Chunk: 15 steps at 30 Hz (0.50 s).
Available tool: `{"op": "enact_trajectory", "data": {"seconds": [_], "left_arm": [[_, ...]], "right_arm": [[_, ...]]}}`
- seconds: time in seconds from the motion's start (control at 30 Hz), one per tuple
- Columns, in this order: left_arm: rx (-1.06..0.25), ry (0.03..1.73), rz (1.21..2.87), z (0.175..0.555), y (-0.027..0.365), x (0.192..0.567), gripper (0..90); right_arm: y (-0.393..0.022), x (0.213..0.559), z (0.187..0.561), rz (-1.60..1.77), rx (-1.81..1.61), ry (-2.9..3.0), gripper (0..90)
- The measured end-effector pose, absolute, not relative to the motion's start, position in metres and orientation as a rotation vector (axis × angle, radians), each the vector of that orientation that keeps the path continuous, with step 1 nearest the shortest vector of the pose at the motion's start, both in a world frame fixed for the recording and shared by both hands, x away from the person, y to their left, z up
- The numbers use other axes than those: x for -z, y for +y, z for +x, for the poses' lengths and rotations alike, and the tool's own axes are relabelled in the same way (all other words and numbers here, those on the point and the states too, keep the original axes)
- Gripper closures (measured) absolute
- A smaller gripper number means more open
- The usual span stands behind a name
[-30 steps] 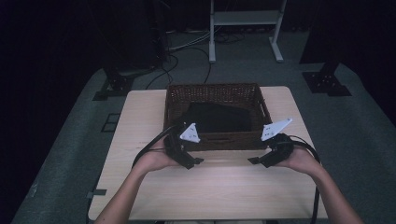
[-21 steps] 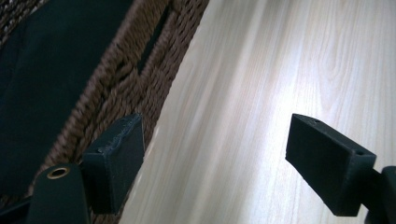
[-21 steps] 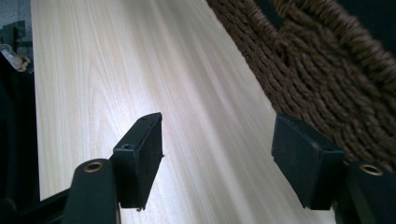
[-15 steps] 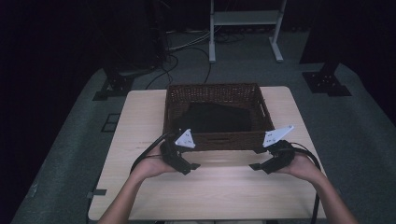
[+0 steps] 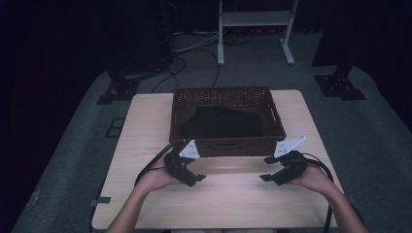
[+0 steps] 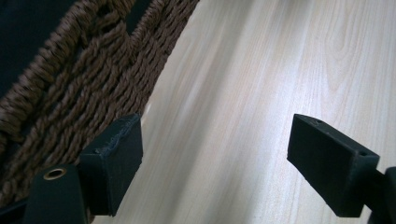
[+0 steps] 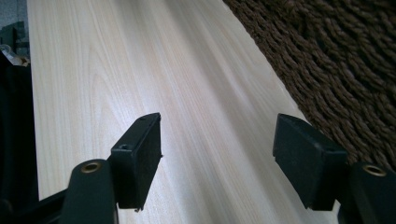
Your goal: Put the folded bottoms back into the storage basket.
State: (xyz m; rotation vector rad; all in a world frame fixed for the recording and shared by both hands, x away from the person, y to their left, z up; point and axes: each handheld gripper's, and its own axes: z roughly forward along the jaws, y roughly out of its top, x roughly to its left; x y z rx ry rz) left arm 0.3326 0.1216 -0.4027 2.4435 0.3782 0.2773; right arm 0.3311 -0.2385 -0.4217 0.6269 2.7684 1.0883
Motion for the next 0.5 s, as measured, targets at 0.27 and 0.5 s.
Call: {"op": "enact_trajectory", "data": {"seconds": [0.27,0.5], "left_arm": [[-0.275,0.399,2.438,0.330,0.126,0.412,16.6],[-0.276,0.417,2.433,0.326,0.131,0.420,16.0]], "right_arm": [[-0.241,0.429,0.329,0.648,-1.087,2.773,31.0],[-0.245,0.436,0.324,0.666,-1.086,2.772,31.0]]}}
